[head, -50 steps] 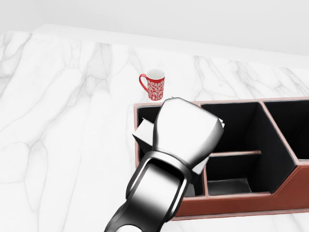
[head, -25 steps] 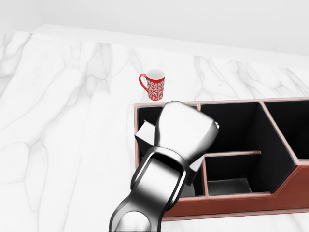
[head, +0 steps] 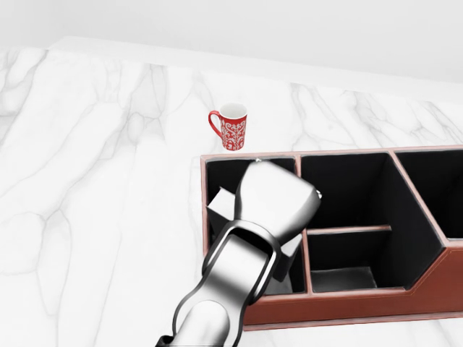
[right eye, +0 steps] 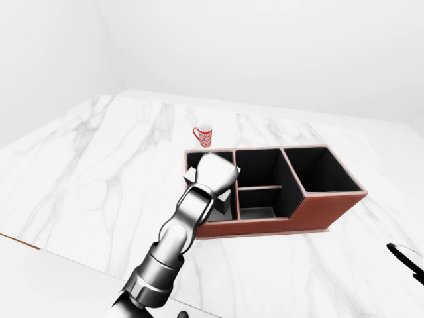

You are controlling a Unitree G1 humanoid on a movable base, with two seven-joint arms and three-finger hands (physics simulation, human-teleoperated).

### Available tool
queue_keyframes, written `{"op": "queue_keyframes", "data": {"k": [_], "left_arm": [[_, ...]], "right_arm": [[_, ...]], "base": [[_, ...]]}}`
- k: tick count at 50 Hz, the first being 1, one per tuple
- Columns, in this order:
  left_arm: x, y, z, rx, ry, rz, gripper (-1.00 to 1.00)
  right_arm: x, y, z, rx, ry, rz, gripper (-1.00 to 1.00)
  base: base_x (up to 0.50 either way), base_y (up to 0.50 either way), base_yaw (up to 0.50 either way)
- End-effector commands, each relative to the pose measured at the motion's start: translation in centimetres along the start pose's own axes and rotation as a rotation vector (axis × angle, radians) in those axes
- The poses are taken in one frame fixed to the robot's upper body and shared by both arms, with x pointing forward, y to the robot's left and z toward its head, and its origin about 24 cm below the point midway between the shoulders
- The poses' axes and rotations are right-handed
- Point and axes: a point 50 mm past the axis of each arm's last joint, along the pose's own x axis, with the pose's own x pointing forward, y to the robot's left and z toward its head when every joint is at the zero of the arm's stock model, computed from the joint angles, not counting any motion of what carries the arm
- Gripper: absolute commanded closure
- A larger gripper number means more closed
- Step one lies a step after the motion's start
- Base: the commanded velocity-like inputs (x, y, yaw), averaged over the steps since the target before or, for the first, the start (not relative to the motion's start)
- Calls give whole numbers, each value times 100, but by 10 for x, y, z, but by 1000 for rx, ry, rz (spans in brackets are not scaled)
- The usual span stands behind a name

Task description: Pick up the book and place it in the left compartment of the caddy.

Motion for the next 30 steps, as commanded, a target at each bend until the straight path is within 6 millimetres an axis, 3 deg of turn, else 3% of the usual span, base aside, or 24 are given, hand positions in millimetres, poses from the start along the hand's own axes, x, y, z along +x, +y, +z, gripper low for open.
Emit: {"op": "queue_keyframes", "data": {"k": [1, 30], "left_arm": [[9, -7, 0, -17, -4, 13, 100], [30, -37, 3, -14, -22, -67, 100]], "right_arm": [[0, 0, 0, 0, -2, 1, -100], [0, 0, -1, 1, 3, 0, -100]], "base": [[0, 0, 0], [0, 0, 0]]}}
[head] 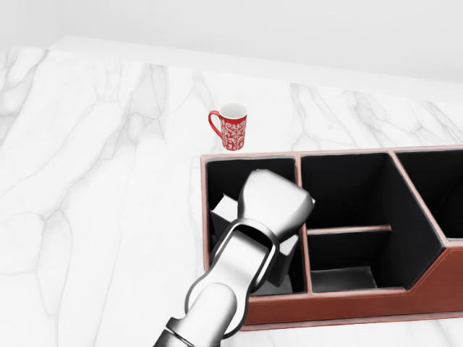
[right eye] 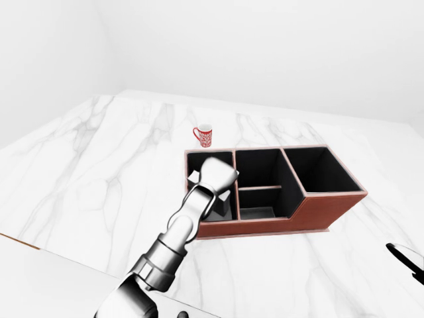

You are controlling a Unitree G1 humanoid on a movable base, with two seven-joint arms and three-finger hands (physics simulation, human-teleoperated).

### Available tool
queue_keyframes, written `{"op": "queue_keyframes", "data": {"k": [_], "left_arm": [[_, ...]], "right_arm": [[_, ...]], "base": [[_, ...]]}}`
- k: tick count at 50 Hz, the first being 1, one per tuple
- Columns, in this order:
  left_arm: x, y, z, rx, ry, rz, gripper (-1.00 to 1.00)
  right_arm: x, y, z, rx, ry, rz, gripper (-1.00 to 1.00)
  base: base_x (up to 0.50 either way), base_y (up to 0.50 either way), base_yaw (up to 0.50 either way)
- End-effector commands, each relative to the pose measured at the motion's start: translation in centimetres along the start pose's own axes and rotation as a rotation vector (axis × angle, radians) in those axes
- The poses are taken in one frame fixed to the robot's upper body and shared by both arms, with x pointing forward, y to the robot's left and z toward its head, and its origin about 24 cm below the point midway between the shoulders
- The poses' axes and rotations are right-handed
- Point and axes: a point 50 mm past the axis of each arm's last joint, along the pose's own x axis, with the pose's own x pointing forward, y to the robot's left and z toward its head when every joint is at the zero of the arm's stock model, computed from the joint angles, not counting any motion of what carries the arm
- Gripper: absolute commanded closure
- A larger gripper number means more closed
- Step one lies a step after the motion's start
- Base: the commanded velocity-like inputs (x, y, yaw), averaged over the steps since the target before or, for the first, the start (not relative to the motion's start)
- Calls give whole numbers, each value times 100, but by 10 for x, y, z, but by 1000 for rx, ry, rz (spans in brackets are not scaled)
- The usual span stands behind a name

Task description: Pick up the book and place it in the left compartment of the caddy.

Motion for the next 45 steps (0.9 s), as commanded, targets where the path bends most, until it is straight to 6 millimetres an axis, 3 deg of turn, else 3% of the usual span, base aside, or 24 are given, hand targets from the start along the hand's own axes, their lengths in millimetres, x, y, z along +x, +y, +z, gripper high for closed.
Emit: {"op": "queue_keyframes", "data": {"k": [1, 11, 45], "left_arm": [[8, -5, 2, 13, -5, 8, 100], [18, -20, 0, 38, -4, -23, 100], [21, -60, 4, 42, -36, -79, 100]], "right_arm": [[0, 0, 0, 0, 0, -1, -100], [0, -1, 0, 0, 2, -1, -100], [0, 0, 1, 1, -3, -1, -100]], "base": [[0, 0, 0], [0, 0, 0], [0, 0, 0]]}}
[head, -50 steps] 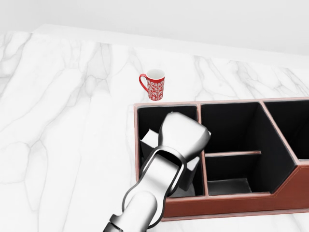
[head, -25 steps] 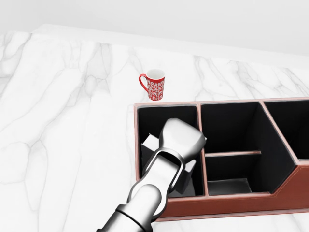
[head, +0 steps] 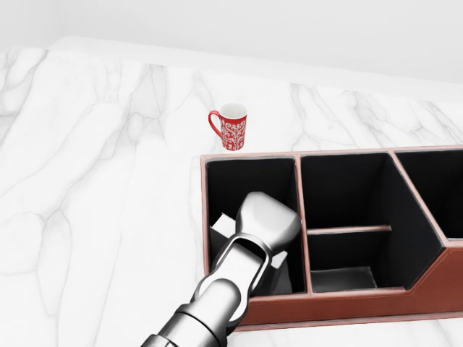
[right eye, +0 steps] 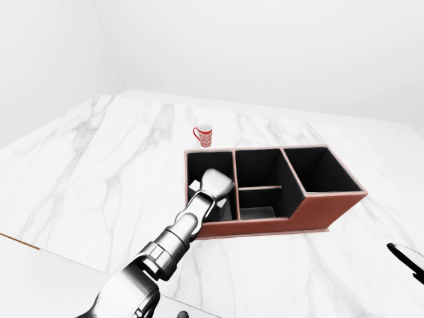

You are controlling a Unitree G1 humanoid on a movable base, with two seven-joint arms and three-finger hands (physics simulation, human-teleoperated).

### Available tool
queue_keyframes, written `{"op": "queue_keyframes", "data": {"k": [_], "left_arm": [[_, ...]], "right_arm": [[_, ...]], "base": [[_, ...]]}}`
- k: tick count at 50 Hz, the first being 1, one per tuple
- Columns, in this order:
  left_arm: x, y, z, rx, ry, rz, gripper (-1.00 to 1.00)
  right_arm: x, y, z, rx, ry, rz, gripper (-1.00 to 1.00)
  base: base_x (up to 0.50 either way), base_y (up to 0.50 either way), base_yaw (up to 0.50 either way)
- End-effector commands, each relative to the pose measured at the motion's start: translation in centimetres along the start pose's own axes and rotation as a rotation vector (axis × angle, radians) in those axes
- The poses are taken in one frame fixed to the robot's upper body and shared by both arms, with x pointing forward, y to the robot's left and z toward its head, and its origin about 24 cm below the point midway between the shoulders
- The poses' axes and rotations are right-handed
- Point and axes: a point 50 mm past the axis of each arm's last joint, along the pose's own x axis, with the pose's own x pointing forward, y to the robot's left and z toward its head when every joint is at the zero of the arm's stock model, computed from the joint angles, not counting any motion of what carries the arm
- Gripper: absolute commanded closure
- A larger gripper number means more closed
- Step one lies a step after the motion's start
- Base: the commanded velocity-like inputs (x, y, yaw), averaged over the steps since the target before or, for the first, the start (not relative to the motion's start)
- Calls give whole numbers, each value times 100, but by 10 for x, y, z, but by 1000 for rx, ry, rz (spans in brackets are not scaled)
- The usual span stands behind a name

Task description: Pick up the book and place it in the left compartment of the caddy.

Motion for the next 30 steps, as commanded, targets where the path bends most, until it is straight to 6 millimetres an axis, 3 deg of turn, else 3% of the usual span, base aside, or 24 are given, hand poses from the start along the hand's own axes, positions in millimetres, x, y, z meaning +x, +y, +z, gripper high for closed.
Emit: {"op": "queue_keyframes", "data": {"k": [1, 16, 17, 18, 20, 21, 22, 23, 30], "left_arm": [[2, -6, 1, 19, -15, 22, 100], [1, -15, -1, 15, -15, 16, 100], [1, -15, -2, 13, -12, 20, 87], [1, -15, -3, 12, -9, 23, 39], [0, -13, -5, 8, -3, 50, -32], [0, -12, -6, 10, 2, 60, -80], [0, -12, -6, 10, 2, 61, -80], [-1, -10, -8, 8, 10, 75, -100], [-6, -3, -17, -1, 46, 119, -100]], "right_arm": [[0, 0, 0, -1, 1, 1, -100], [0, 0, -2, -2, 8, 0, -100], [-1, 0, -1, -1, 4, 0, -100], [-1, 0, -1, -2, 4, 0, -100], [-1, 0, -2, -2, 9, 0, -100], [-1, 0, -2, -2, 8, 0, -100], [-1, 0, -2, -2, 8, 0, -100], [-1, 0, -2, -2, 9, 0, -100], [-1, 0, -1, -3, 5, -2, -100]], "base": [[0, 0, 0], [0, 0, 0], [0, 0, 0], [0, 0, 0], [0, 0, 0], [0, 0, 0], [0, 0, 0], [0, 0, -1], [0, 0, 0]]}}
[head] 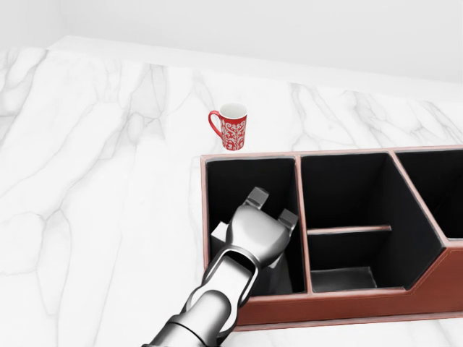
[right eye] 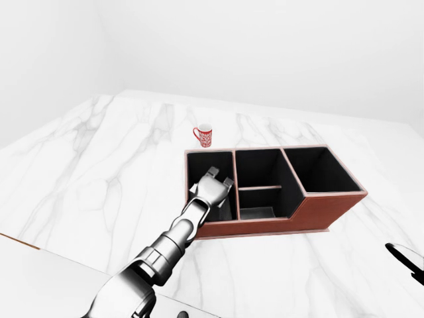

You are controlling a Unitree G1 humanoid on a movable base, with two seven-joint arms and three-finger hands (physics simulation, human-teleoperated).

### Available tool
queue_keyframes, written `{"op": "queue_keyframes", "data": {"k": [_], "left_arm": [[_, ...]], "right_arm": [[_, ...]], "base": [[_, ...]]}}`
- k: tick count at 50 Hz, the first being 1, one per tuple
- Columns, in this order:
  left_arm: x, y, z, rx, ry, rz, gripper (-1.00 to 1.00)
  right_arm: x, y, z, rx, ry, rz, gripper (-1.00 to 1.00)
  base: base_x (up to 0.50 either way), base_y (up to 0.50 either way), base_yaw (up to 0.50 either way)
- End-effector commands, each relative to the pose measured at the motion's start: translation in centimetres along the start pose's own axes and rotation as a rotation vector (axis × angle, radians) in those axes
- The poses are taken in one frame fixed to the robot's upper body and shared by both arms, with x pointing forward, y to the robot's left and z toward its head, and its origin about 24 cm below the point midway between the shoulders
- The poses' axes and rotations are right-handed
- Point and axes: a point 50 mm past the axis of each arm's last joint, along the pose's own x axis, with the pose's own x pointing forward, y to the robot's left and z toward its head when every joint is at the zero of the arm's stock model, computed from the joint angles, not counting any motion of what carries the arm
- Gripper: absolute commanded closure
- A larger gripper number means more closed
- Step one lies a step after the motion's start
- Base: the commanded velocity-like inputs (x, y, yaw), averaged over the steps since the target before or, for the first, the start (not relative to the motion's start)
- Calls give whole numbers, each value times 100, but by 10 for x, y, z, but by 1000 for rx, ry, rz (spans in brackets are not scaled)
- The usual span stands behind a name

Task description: Pick up the book and place it in the left compartment of the caddy.

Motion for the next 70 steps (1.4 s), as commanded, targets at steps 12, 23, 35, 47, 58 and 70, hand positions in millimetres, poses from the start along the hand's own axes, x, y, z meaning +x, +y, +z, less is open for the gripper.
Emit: {"op": "queue_keyframes", "data": {"k": [12, 23, 35, 47, 58, 70], "left_arm": [[-37, 84, -30, -109, 139, 294, -100], [-69, 121, -37, -125, 178, 384, -100], [-82, 142, -35, -115, 169, 418, -100], [-97, 183, -43, -94, 182, 486, -100], [-105, 202, -50, -165, 187, 535, -100], [-122, 225, -62, -239, 203, 685, -100]], "right_arm": [[0, 0, 0, -4, 2, -1, -100], [0, 0, 0, -4, 2, 1, -100], [0, 0, -1, -5, 3, 3, -100], [-1, 0, 0, -3, 2, 1, -100], [-1, 0, 0, 0, 1, 0, -100], [-1, 0, 0, 4, 3, -2, -100]], "base": [[0, 0, 0], [0, 0, 0], [0, 0, 0], [0, 0, 0], [0, 0, 0], [0, 0, 0]]}}
